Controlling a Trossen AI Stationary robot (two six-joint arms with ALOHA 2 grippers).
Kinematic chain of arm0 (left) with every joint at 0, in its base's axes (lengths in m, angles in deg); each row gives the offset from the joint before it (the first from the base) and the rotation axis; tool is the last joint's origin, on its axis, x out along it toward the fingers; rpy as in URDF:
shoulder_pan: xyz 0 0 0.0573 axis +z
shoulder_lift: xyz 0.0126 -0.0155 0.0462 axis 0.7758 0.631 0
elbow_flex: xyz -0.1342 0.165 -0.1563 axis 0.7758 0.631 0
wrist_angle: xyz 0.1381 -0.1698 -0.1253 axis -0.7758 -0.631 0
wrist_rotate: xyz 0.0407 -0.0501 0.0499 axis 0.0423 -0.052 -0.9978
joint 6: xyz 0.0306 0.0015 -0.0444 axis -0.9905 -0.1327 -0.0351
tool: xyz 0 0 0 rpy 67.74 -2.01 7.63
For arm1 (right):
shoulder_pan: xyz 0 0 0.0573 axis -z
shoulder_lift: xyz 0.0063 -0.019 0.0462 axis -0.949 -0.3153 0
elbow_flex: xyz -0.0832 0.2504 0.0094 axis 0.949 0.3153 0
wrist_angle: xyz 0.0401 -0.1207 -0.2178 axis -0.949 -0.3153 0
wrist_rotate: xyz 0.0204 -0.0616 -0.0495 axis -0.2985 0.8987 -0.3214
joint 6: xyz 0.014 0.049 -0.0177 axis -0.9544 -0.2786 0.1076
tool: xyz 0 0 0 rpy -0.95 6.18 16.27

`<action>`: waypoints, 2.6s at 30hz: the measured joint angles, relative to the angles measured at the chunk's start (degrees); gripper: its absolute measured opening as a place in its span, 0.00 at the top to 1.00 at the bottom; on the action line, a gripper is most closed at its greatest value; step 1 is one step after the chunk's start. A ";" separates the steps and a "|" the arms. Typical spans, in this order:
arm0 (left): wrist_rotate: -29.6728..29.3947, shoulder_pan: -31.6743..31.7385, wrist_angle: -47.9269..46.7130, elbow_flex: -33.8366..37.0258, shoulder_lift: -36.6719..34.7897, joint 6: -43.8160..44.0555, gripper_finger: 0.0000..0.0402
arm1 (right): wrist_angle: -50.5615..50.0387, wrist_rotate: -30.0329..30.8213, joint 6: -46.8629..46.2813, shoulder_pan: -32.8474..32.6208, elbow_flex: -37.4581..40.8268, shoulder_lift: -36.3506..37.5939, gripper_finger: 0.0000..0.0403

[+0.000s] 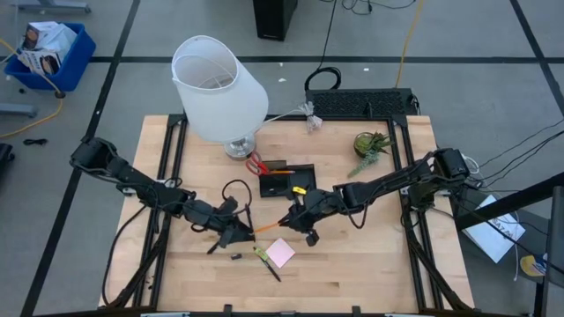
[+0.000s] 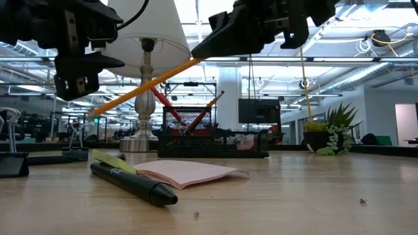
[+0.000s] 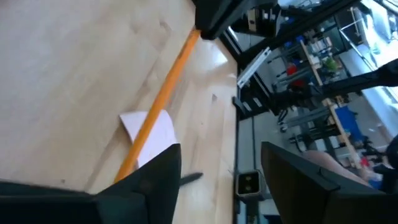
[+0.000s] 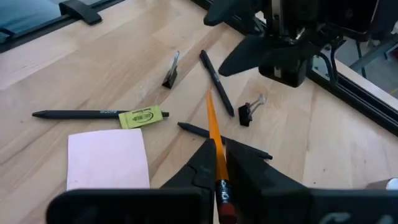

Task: Pick and place office supplies into organizer
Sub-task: Put the yellow pencil into the top left compartment of the desk organizer

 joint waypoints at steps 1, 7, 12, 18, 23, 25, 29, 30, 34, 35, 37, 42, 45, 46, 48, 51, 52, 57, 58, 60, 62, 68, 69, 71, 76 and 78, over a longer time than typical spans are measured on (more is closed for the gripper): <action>-0.77 0.01 0.08 0.00 0.00 -0.73 0.43 | -0.01 -0.05 -0.01 0.00 0.00 0.00 0.96; -6.27 0.03 -1.96 0.00 0.00 -4.13 0.43 | 1.44 -3.11 -0.91 -0.04 0.00 0.00 0.96; -6.65 0.06 -7.18 0.00 0.00 -3.04 0.43 | 3.06 -4.51 -1.16 -0.03 0.00 0.02 0.96; -6.40 -0.02 -5.74 -0.01 0.00 -1.79 0.43 | 4.25 -4.44 -0.97 0.12 0.00 0.02 0.96; -4.99 -0.16 -5.80 0.00 0.00 -1.82 0.43 | 6.71 -4.29 -0.46 0.79 0.00 0.02 0.96; -4.72 -0.16 -5.80 0.00 0.00 -1.98 0.43 | 7.30 -4.27 -0.38 1.19 0.00 0.02 0.96; -4.25 -0.16 -5.80 0.00 0.00 -1.55 0.43 | 7.56 -4.20 -0.40 2.09 0.00 0.02 0.96; -3.78 -0.16 -5.80 0.00 0.00 -1.61 0.43 | 7.62 -4.20 -0.40 2.34 0.00 0.02 0.96; -3.62 -0.16 -5.80 0.00 0.00 -1.37 0.43 | 8.06 -4.37 -0.41 3.08 0.00 0.02 0.96; -3.62 -0.16 -5.80 0.00 0.00 -1.39 0.44 | 8.06 -4.42 -0.40 3.13 0.00 0.02 0.96; -3.62 -0.16 -5.94 0.00 0.00 -1.34 0.49 | 8.13 -4.59 -0.39 3.11 0.00 0.02 0.96; -3.62 -0.03 -5.78 0.00 0.00 -1.93 0.67 | 7.96 -7.35 -1.52 3.11 0.00 0.02 0.96; -3.64 0.01 -5.75 0.00 0.00 -2.08 0.78 | 8.17 -7.16 -1.46 3.13 0.00 0.02 0.96; -3.62 0.00 -5.72 0.00 0.00 -2.20 0.81 | 8.40 -7.19 -1.47 3.15 0.00 0.02 0.96; -2.89 -0.08 -5.33 -0.01 -0.05 -2.89 0.87 | 8.50 -7.19 -1.46 3.23 0.00 0.02 0.96; -1.44 -0.10 -4.93 -0.04 -0.09 -4.74 0.94 | 7.99 -7.31 -1.45 3.40 0.02 -0.02 0.96; -1.44 -0.12 -4.95 -0.04 -0.11 -5.06 0.94 | 8.03 -7.32 -1.45 3.43 0.02 -0.04 0.96; -1.83 -0.10 -5.29 -0.10 -0.11 -4.48 0.93 | 8.12 -6.73 -1.45 3.39 0.02 -0.03 0.92; -2.36 -0.01 -6.19 -0.05 -0.07 -4.22 0.92 | 8.24 -6.68 -1.86 3.28 0.00 0.18 0.90; -3.10 0.06 -7.18 0.13 0.15 -4.35 0.90 | 8.06 -4.77 -3.82 2.88 -0.02 1.07 0.84; -3.21 -0.05 -6.41 0.09 0.00 -4.73 0.91 | 7.54 -3.12 -5.61 2.36 -0.04 2.03 0.78; -5.10 -0.03 -5.79 0.04 0.02 -7.56 0.95 | 5.74 -2.53 -11.63 1.41 -0.03 6.16 0.60; -5.83 -0.06 -5.80 0.04 0.02 -8.06 0.95 | 5.49 -2.61 -12.51 1.32 0.39 6.96 0.58; -7.49 -0.16 -4.86 0.04 0.02 -9.43 0.93 | 5.02 -2.03 -13.41 0.98 2.23 8.54 0.55; -11.66 0.01 -0.09 0.04 0.02 -13.40 0.91 | 11.83 11.25 -11.98 -0.65 10.48 13.97 0.55; -12.40 -0.17 2.55 0.04 0.02 -15.83 0.94 | 19.52 11.94 -13.90 -0.60 16.03 15.87 0.57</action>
